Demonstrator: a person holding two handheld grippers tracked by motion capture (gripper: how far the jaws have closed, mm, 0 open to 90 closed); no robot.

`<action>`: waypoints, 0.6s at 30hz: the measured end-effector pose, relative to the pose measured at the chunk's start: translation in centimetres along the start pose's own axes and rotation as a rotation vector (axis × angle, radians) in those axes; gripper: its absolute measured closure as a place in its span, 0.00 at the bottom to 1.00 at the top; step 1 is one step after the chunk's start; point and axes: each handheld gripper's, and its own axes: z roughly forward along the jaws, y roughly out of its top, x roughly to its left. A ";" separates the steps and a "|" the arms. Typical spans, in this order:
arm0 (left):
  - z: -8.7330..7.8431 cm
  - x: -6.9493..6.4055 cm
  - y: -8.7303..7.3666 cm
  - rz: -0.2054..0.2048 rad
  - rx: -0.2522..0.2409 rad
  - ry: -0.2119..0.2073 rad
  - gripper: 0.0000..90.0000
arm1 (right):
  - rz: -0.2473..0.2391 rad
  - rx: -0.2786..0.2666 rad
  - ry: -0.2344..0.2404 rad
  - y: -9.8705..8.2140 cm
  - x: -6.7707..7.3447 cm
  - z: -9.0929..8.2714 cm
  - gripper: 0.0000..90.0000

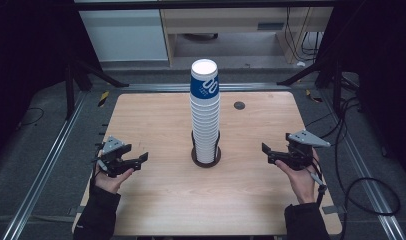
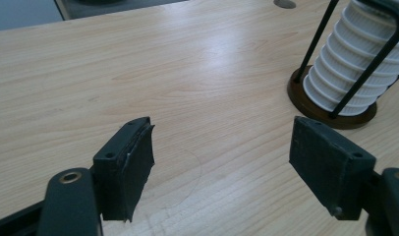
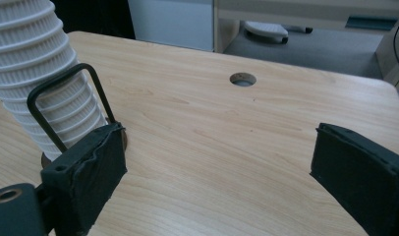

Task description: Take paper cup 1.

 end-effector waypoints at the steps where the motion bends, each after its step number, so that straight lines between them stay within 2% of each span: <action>1: 0.0 0.0 0.0 0.000 0.000 0.000 0.26 | 0.000 0.000 0.000 0.0 0.0 0.0 0.08; 3: 0.0 0.0 0.1 -0.010 -0.009 -0.010 0.25 | 0.033 -0.025 0.035 0.2 -0.2 -0.3 0.07; 4: 0.0 0.0 0.1 -0.001 -0.006 -0.016 0.24 | 0.045 -0.041 0.052 0.3 -0.3 -0.6 0.06; 10: 0.6 0.3 -0.1 0.001 0.032 -0.028 0.22 | 0.042 -0.034 0.032 0.7 0.0 -0.5 0.03; 12: 0.6 0.3 -0.2 0.002 0.032 -0.032 0.22 | 0.030 -0.028 0.027 1.0 0.3 -0.4 0.05; 15: 0.8 0.4 -0.3 0.006 0.037 -0.028 0.22 | -0.008 -0.012 0.063 1.6 1.0 -0.4 0.09; 18: 0.9 0.3 -0.4 0.013 0.044 -0.026 0.21 | -0.020 -0.011 0.053 2.1 1.4 -0.5 0.10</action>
